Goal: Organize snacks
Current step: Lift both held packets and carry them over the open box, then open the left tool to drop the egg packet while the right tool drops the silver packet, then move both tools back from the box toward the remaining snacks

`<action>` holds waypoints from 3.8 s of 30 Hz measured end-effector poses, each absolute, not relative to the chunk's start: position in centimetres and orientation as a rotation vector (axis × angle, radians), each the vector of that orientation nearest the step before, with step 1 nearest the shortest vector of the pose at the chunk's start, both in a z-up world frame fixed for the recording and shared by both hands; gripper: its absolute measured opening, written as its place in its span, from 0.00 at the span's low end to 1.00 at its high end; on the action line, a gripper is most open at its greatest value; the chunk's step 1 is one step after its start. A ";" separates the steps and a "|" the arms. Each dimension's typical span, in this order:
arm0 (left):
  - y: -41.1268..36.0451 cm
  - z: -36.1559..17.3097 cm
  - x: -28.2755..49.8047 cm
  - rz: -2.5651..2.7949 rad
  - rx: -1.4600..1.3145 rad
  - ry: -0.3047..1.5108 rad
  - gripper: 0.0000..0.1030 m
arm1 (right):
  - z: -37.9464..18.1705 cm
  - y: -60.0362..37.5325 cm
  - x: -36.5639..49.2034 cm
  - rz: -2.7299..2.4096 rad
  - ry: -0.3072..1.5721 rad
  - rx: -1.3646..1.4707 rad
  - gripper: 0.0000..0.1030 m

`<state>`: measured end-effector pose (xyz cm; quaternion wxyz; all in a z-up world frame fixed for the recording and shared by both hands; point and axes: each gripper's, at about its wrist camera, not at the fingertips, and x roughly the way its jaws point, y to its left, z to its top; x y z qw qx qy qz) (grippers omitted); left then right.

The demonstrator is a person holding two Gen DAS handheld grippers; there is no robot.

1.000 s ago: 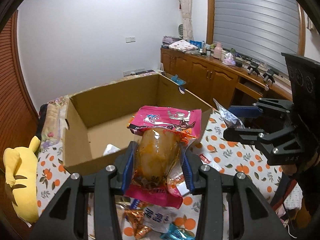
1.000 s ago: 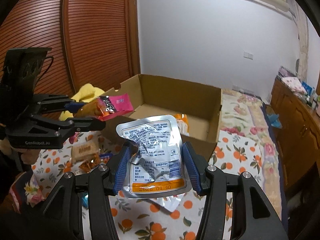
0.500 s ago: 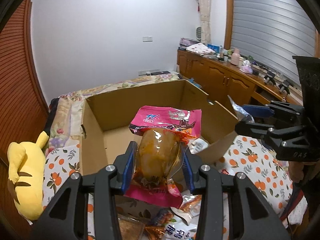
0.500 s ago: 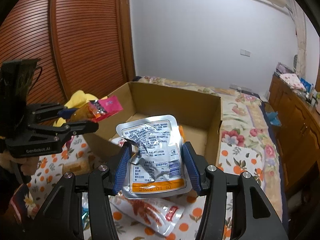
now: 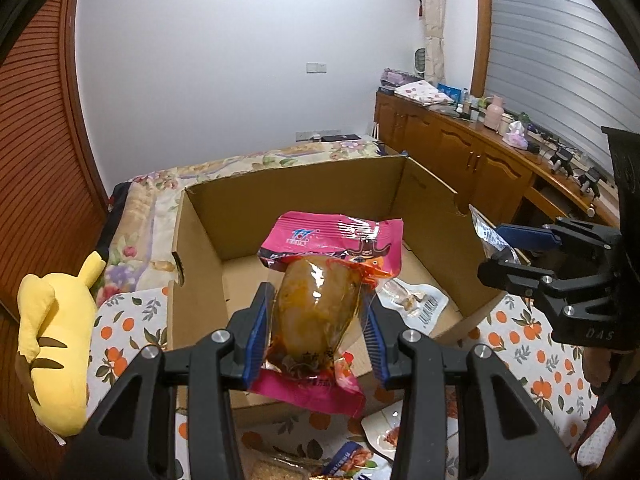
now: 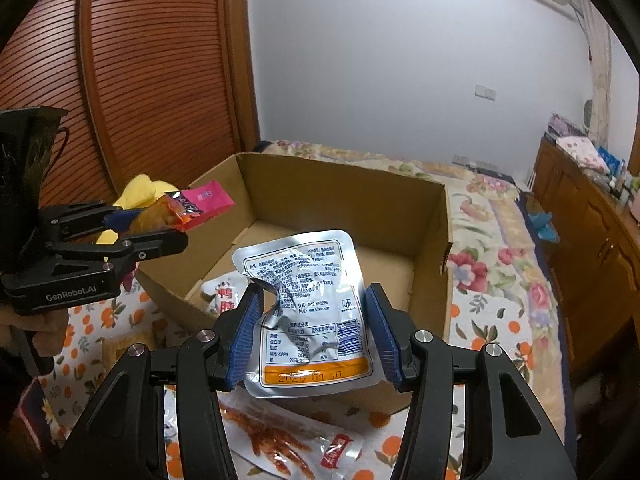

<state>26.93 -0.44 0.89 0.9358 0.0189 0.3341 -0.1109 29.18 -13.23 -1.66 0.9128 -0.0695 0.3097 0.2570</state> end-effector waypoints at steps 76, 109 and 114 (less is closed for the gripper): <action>5.3 -9.7 15.3 -0.266 0.050 0.783 0.74 | -8.9 -12.2 21.6 0.639 0.701 -0.183 0.65; 5.9 -12.2 16.2 -0.192 0.066 0.880 0.56 | -13.4 -13.6 20.6 0.678 0.869 -0.241 0.67; 5.8 -12.2 16.1 -0.190 0.069 0.880 0.57 | -13.8 -12.2 21.6 0.651 0.871 -0.267 0.70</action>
